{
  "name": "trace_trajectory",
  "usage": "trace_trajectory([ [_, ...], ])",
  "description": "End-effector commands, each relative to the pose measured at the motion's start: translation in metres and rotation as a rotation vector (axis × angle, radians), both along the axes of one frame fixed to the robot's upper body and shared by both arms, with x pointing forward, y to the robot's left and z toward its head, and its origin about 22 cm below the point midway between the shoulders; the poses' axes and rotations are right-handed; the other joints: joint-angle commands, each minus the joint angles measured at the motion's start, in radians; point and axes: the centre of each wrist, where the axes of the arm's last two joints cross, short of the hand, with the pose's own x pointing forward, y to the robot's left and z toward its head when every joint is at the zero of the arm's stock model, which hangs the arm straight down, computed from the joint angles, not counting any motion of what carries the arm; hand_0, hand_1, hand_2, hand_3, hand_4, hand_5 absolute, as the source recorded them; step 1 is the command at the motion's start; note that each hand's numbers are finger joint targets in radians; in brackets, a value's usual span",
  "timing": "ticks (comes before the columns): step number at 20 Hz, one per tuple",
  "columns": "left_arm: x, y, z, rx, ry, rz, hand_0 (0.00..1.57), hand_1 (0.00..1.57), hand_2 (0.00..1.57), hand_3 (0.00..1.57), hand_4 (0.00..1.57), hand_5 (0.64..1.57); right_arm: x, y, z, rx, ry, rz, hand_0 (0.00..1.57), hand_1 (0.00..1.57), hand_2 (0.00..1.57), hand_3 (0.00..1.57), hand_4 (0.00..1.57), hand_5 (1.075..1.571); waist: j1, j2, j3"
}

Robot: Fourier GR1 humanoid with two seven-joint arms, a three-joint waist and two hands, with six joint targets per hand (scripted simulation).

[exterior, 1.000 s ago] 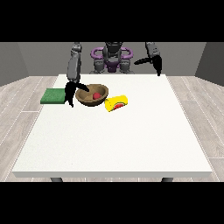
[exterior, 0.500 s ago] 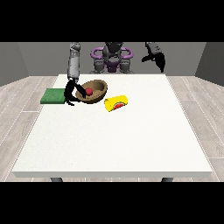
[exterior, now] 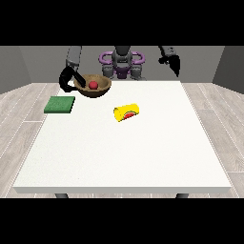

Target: Pick the cup and pour the ball into the bowl, then pick the bowl and place it on the pad

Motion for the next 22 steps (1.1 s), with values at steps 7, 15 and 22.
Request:
trace_trajectory([
  [7, -0.007, 0.008, 0.005, -0.003, -0.053, 0.013, 0.00, 0.00, 0.00, 0.00, 1.02, 1.424, -0.018, -0.101, 0.044, 0.044, -0.037, -0.045, 1.57, 1.57, 1.57, 0.68, 0.79, 1.570, -0.021, 0.063, 0.0050],
  [15, 0.008, 0.077, 0.052, -0.036, -0.118, 0.034, 0.00, 0.00, 0.00, 0.00, 1.29, 1.510, -0.041, -0.136, 0.045, -0.032, -0.092, -0.059, 1.57, 1.57, 1.57, 0.00, 0.89, 1.571, -0.012, 0.116, 0.0055],
  [22, -0.012, 0.196, 0.117, -0.066, -0.279, 0.107, 0.00, 0.00, 0.00, 0.00, 1.28, 1.571, -0.046, -0.149, 0.050, -0.029, -0.190, -0.119, 1.57, 1.57, 1.57, 0.00, 0.82, 1.570, 0.036, 0.215, 0.0050],
])
